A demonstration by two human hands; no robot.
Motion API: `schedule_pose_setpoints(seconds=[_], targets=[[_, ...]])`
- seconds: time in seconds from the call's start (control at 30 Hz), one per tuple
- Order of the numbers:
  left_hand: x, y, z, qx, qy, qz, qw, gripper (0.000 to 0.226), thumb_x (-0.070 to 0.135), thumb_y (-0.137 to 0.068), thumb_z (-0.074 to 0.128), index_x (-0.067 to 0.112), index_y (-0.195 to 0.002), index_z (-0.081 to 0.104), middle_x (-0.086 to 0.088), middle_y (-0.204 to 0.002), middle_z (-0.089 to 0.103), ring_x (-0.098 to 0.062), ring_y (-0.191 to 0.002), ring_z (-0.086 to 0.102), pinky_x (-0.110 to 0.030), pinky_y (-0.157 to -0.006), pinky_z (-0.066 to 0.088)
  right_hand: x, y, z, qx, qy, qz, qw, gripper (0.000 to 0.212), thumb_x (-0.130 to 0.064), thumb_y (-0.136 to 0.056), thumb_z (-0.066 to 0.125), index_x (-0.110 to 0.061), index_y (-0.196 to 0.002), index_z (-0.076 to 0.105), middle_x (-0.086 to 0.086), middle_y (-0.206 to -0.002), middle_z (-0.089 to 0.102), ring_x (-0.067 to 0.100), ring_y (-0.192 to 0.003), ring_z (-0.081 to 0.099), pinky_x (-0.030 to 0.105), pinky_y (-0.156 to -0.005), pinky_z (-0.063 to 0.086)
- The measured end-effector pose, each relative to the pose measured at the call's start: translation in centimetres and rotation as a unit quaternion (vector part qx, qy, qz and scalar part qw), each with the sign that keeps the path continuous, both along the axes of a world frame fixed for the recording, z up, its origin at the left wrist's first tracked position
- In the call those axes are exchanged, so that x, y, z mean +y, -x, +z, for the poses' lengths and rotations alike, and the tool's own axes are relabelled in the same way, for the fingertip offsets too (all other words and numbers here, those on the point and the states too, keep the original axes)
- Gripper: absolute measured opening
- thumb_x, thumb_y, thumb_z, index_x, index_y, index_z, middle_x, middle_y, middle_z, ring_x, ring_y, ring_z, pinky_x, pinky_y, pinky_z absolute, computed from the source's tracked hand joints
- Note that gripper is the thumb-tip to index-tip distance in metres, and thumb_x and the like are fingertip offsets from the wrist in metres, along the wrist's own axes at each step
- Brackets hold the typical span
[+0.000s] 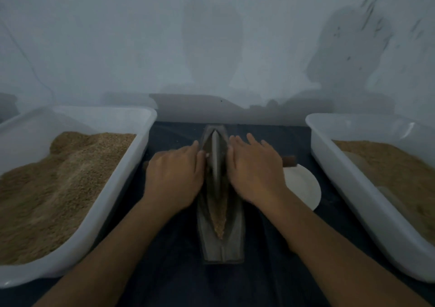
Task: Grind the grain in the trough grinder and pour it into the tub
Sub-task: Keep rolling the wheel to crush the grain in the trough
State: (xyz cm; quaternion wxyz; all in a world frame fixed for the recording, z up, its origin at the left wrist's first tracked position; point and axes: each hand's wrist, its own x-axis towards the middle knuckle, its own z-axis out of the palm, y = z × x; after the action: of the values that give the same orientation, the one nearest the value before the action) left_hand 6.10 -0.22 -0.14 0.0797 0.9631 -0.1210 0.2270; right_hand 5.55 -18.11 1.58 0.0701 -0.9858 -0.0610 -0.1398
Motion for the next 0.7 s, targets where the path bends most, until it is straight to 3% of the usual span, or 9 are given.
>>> schedule_pose_setpoints(seconds=[0.17,0.27,0.37,0.43,0.5,0.57,0.6,0.63,0.7], targets=[[0.1,6.2,-0.5,-0.088,0.025,-0.061,0.994,0.05,0.038,-0.106,0.032,0.016,-0.141,0.06,0.0,-0.143,0.062,-0.017,-0.128,0.059,-0.045,-0.113,0.039,-1.6,7.3,-2.2,-0.078,-0.069,0.013,0.995,0.06,-0.049,-0.109,0.016,-0.02,-0.156,0.04,-0.002,-0.158,0.044,0.016,-0.147,0.038,0.036,-0.116,0.033],[-0.9,4.2,1.0,-0.026,-0.004,-0.044,0.999,0.055,0.04,-0.106,0.023,0.019,-0.137,0.063,0.0,-0.142,0.062,-0.017,-0.131,0.057,-0.046,-0.116,0.036,-1.7,5.5,-1.9,-0.04,-0.076,0.023,0.996,0.063,-0.051,-0.107,0.01,-0.023,-0.156,0.038,-0.005,-0.158,0.043,0.016,-0.15,0.034,0.036,-0.116,0.032],[-1.1,-0.7,1.5,0.051,-0.058,-0.018,0.997,0.054,0.039,-0.105,0.013,0.024,-0.118,0.063,0.002,-0.12,0.068,-0.021,-0.109,0.065,-0.039,-0.097,0.046,-0.9,0.3,-1.2,-0.026,-0.042,0.009,0.999,0.064,-0.047,-0.107,0.006,-0.019,-0.155,0.039,-0.003,-0.159,0.043,0.022,-0.153,0.026,0.045,-0.122,0.026],[-0.9,-3.5,1.6,0.09,-0.058,0.025,0.994,0.042,0.035,-0.109,0.02,0.02,-0.114,0.06,-0.002,-0.109,0.069,-0.027,-0.095,0.066,-0.04,-0.081,0.05,0.0,-3.5,-0.2,-0.028,-0.037,-0.025,0.999,0.061,-0.042,-0.108,0.013,-0.013,-0.147,0.05,0.004,-0.151,0.053,0.026,-0.151,0.031,0.048,-0.119,0.029],[-0.9,-5.4,1.3,0.112,-0.033,0.057,0.991,0.031,0.032,-0.109,0.03,0.018,-0.116,0.058,-0.004,-0.109,0.068,-0.03,-0.093,0.066,-0.041,-0.077,0.049,0.8,-5.8,0.8,-0.024,-0.031,-0.05,0.998,0.055,-0.037,-0.107,0.02,-0.01,-0.125,0.065,0.01,-0.134,0.066,0.03,-0.14,0.045,0.047,-0.102,0.038],[-1.2,-5.1,1.3,0.104,-0.028,0.059,0.992,0.029,0.031,-0.108,0.03,0.018,-0.108,0.056,-0.003,-0.104,0.067,-0.028,-0.085,0.064,-0.038,-0.073,0.047,1.2,-5.6,1.3,-0.027,0.007,-0.059,0.998,0.049,-0.034,-0.107,0.024,-0.014,-0.103,0.069,0.009,-0.114,0.071,0.033,-0.121,0.057,0.042,-0.078,0.035],[-1.1,-4.2,1.2,0.085,-0.024,0.047,0.995,0.03,0.032,-0.108,0.027,0.019,-0.1,0.053,-0.002,-0.099,0.067,-0.025,-0.078,0.061,-0.037,-0.07,0.046,1.1,-4.7,1.2,-0.038,0.028,-0.055,0.997,0.049,-0.033,-0.107,0.023,-0.015,-0.1,0.067,0.008,-0.11,0.071,0.032,-0.115,0.059,0.041,-0.075,0.034],[-0.9,-2.9,0.9,0.062,-0.021,0.036,0.997,0.033,0.033,-0.108,0.023,0.021,-0.094,0.05,0.0,-0.093,0.065,-0.021,-0.073,0.058,-0.036,-0.067,0.046,0.8,-3.5,0.8,-0.046,0.038,-0.044,0.997,0.051,-0.034,-0.107,0.02,-0.014,-0.106,0.067,0.007,-0.113,0.07,0.031,-0.116,0.059,0.041,-0.077,0.037],[-0.3,0.6,0.1,0.018,0.003,0.011,1.0,0.04,0.035,-0.108,0.02,0.026,-0.097,0.057,0.003,-0.096,0.068,-0.019,-0.08,0.064,-0.036,-0.073,0.049,0.1,-0.2,-0.3,-0.058,0.025,-0.011,0.998,0.061,-0.039,-0.107,0.012,-0.014,-0.131,0.062,0.006,-0.136,0.064,0.028,-0.134,0.052,0.042,-0.1,0.045]])
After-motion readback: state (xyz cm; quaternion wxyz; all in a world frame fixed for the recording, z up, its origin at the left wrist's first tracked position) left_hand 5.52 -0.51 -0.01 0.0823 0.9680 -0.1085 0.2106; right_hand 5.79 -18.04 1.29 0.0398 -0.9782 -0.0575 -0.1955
